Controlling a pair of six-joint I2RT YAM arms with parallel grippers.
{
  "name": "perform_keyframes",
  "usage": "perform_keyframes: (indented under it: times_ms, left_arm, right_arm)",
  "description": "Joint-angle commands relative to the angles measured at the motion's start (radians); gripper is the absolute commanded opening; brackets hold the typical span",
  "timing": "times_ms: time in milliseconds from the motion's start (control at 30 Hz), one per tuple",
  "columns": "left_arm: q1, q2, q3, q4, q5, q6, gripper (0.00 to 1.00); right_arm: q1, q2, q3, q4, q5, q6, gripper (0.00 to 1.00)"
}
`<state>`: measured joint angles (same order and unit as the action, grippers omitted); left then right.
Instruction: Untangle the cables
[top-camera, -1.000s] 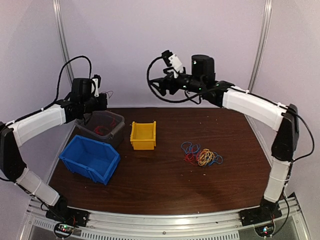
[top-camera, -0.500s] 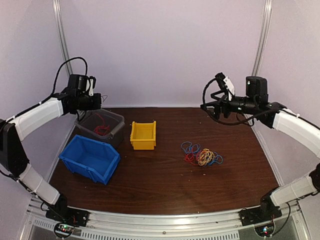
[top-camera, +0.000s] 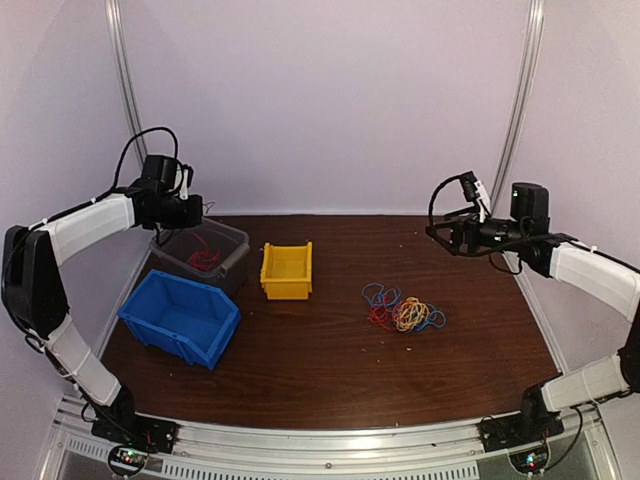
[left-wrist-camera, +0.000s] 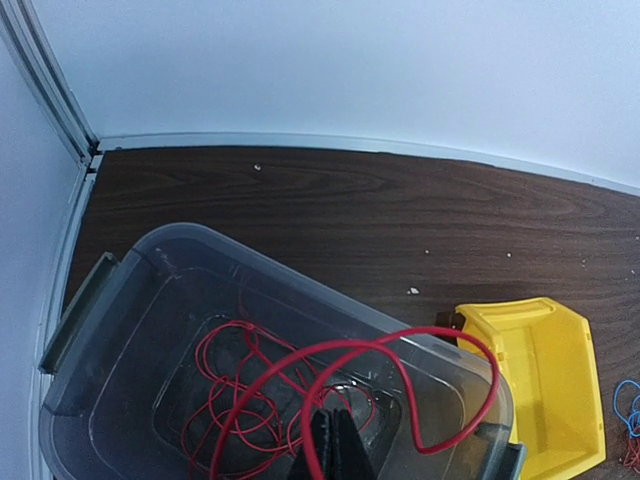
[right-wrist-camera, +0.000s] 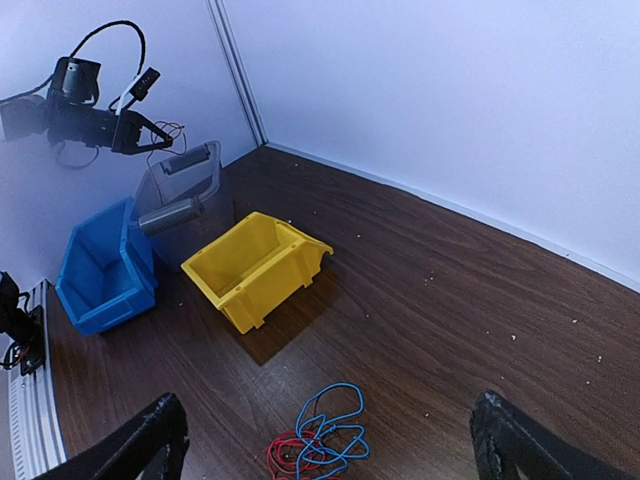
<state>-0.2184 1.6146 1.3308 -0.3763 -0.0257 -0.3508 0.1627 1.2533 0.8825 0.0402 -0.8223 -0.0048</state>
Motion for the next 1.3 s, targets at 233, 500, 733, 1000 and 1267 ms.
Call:
perform_keyframes:
  times_ms: [233,500,733,1000,1267]
  left_arm:
    - [0.004,0.019,-0.108,0.084,0.107,-0.061,0.17]
    - [0.004,-0.051,-0.084,0.075,0.271,-0.030,0.56]
    - [-0.087,-0.260,-0.166,0.209,0.372,-0.016,0.58]
    - [-0.357,-0.387,-0.348,0.465,0.320,-0.029,0.52]
    - [-0.640,-0.144,-0.327,0.610,0.229,-0.004,0.47]
  right_arm:
    - [-0.019,-0.021,-0.069,0.056,0.005,0.018,1.00]
    - [-0.032,-0.029,-0.075,0.056,-0.007,0.017,1.00]
    - [-0.060,-0.036,-0.027,-0.030,0.032,-0.093,1.00]
    - [-0.089,-0.062,0.149,-0.448,0.172,-0.307,1.00]
    - [-0.088,-0.165,0.119,-0.699,0.212,-0.537,0.64]
